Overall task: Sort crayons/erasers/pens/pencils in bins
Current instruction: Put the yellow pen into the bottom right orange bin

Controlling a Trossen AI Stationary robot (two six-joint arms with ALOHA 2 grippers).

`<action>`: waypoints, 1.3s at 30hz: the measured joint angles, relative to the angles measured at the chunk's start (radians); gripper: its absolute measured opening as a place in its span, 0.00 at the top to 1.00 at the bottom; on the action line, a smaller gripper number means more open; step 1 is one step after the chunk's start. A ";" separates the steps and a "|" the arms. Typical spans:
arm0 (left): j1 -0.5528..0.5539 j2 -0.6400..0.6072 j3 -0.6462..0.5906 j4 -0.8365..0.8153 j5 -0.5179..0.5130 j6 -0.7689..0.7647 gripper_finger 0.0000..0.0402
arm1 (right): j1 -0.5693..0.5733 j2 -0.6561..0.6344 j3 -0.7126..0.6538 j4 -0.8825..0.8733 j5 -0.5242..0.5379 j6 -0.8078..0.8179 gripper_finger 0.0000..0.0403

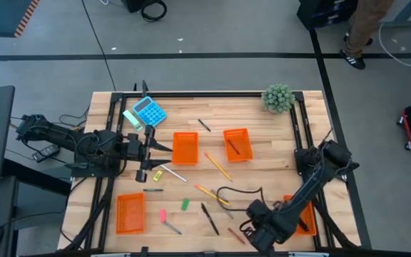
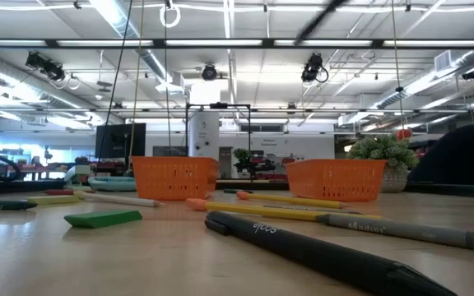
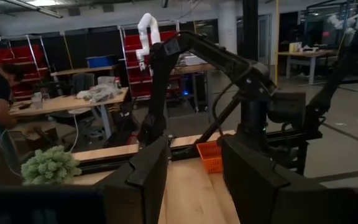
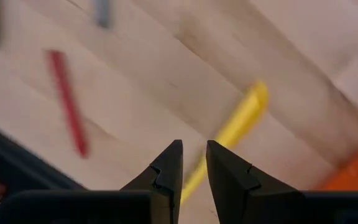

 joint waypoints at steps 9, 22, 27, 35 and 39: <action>0.000 0.000 0.000 0.016 0.000 0.038 0.60 | 0.013 0.000 -0.100 0.104 -0.095 0.085 0.80; 0.000 0.000 0.000 0.015 0.000 0.053 0.60 | -0.019 0.000 -0.102 0.075 -0.080 0.024 0.80; 0.000 0.000 0.000 0.015 0.000 0.053 0.60 | -0.023 0.000 -0.102 0.077 -0.079 -0.010 0.78; 0.000 0.000 0.000 0.015 0.000 0.053 0.60 | -0.037 0.000 -0.203 0.187 -0.094 0.006 0.67; 0.000 0.000 0.000 0.014 0.000 0.054 0.60 | -0.047 -0.010 -0.251 0.238 -0.128 0.014 0.65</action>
